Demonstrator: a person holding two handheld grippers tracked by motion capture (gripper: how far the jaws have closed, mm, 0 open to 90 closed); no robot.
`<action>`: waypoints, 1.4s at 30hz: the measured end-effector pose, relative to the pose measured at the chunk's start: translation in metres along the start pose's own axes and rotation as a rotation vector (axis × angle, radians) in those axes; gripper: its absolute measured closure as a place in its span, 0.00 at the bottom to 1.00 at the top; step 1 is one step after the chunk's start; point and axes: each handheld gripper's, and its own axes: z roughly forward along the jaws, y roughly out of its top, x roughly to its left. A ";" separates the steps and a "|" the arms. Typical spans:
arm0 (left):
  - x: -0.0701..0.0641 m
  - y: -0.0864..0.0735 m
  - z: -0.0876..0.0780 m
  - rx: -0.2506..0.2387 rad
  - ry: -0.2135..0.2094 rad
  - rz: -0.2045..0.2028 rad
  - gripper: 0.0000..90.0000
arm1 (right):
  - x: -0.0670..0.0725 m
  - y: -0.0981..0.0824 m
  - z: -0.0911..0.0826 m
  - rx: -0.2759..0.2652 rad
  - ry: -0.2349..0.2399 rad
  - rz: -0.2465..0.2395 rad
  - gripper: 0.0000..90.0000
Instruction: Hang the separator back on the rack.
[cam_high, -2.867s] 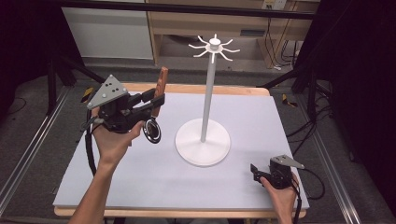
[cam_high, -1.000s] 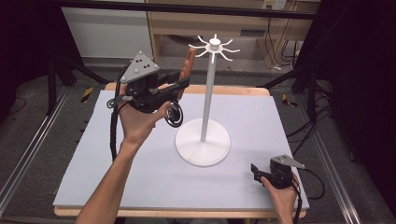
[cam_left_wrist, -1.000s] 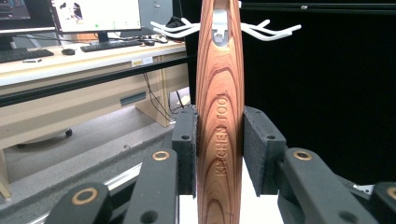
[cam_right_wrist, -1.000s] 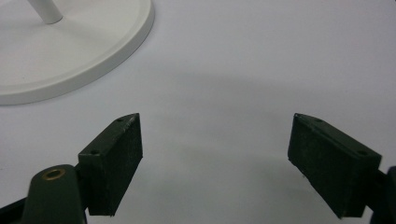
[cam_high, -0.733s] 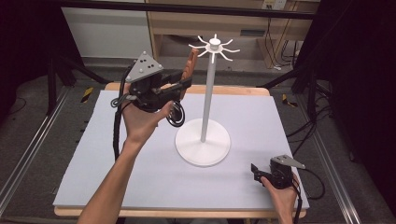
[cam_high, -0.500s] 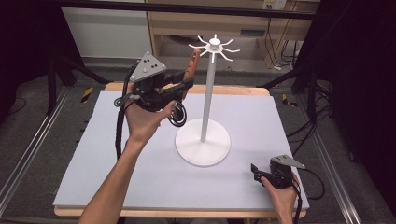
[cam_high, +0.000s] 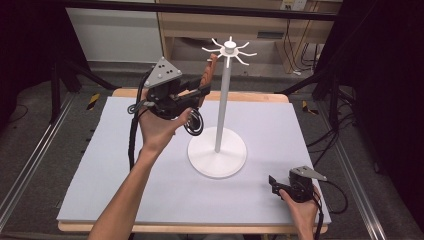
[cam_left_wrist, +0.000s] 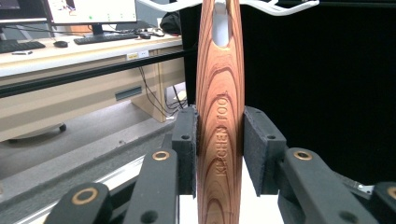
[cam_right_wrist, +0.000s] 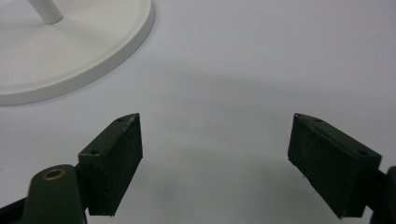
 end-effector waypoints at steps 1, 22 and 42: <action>0.000 0.000 0.001 -0.002 -0.001 -0.002 0.75 | 0.000 0.000 0.000 0.001 0.000 0.000 0.20; -0.004 -0.008 0.015 -0.007 0.019 0.018 0.71 | 0.002 0.000 0.001 0.007 0.004 -0.001 0.20; 0.010 -0.043 -0.012 0.038 0.045 0.037 0.45 | -0.001 -0.003 0.001 0.014 -0.008 -0.008 0.20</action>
